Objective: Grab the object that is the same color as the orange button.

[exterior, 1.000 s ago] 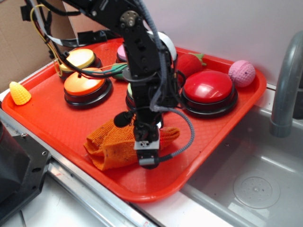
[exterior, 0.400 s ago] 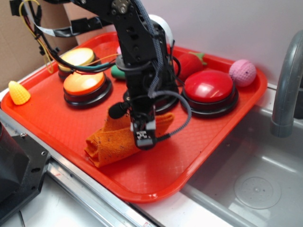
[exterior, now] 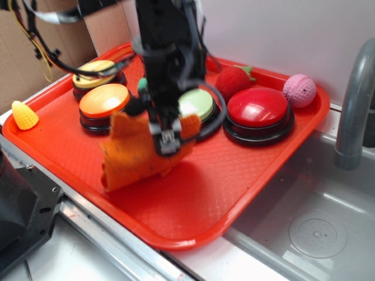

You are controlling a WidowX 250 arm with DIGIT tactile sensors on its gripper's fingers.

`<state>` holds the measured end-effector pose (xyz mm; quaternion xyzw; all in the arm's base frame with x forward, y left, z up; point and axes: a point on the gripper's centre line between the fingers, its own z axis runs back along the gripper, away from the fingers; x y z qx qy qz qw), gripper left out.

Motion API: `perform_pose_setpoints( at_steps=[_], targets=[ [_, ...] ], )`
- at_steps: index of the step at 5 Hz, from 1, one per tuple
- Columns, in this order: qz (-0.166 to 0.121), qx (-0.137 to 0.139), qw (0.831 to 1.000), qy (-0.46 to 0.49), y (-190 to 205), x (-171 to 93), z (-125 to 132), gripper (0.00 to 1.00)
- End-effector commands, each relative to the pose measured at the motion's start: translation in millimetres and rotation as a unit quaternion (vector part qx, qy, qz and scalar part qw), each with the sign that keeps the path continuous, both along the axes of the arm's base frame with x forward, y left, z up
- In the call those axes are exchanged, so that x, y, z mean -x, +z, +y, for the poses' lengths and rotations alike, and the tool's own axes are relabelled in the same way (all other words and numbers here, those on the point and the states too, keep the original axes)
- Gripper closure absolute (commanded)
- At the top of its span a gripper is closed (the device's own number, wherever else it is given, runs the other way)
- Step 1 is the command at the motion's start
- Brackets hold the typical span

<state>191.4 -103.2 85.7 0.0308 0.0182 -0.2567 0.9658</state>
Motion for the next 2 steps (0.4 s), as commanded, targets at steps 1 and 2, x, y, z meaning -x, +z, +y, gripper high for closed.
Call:
perform_pose_setpoints(
  at_steps=[1, 2],
  targets=[
    [-0.044, 0.047, 0.985, 0.162, 85.8, 18.0, 42.7, 1.00],
    [-0.051, 0.035, 0.973, 0.223, 106.4, 33.3, 70.4, 1.00]
  ],
)
